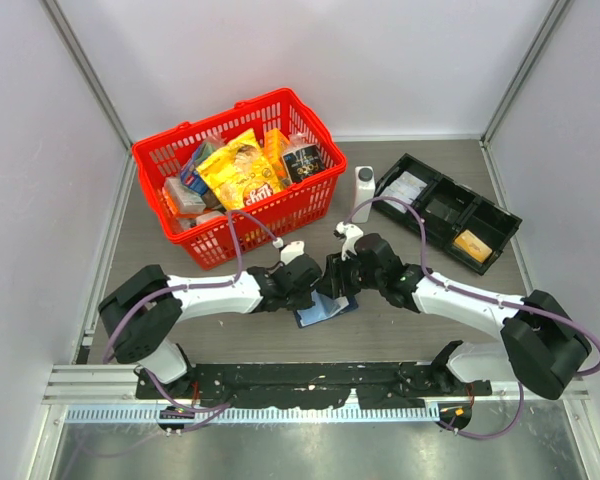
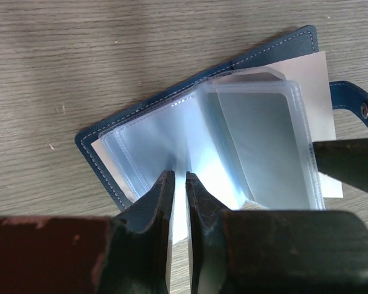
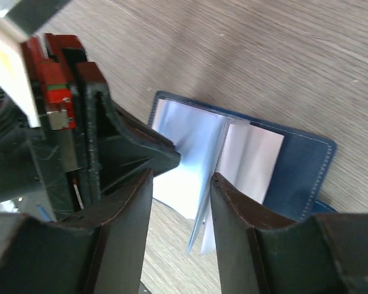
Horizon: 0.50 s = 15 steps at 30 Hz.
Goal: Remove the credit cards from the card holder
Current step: Remove the credit card from the card holder.
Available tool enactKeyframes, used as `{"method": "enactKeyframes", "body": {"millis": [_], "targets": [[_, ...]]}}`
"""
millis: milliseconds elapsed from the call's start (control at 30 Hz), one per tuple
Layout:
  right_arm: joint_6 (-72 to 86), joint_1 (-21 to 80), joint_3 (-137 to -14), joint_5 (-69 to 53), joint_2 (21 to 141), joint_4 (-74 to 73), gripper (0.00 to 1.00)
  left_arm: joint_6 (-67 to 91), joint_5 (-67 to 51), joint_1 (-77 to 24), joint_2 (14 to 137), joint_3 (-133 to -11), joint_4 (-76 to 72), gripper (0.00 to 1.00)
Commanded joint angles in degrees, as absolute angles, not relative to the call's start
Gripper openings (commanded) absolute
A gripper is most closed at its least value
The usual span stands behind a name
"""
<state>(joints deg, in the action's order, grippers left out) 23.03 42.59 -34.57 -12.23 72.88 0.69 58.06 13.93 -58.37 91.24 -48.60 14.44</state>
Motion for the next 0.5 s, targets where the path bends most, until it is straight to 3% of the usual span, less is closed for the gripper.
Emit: {"method": "enactKeyframes", "body": {"millis": [0, 467], "targets": [[25.4, 42.89, -35.33, -18.02, 73.29, 6.41, 0.47, 58.53, 15.73, -58.18, 88.07, -47.55, 14.33, 0.16], [25.58, 42.98, -35.51, -24.07, 78.66, 8.61, 0.45, 60.47, 18.54, -58.09, 82.8, -44.56, 13.45, 0.16]]}}
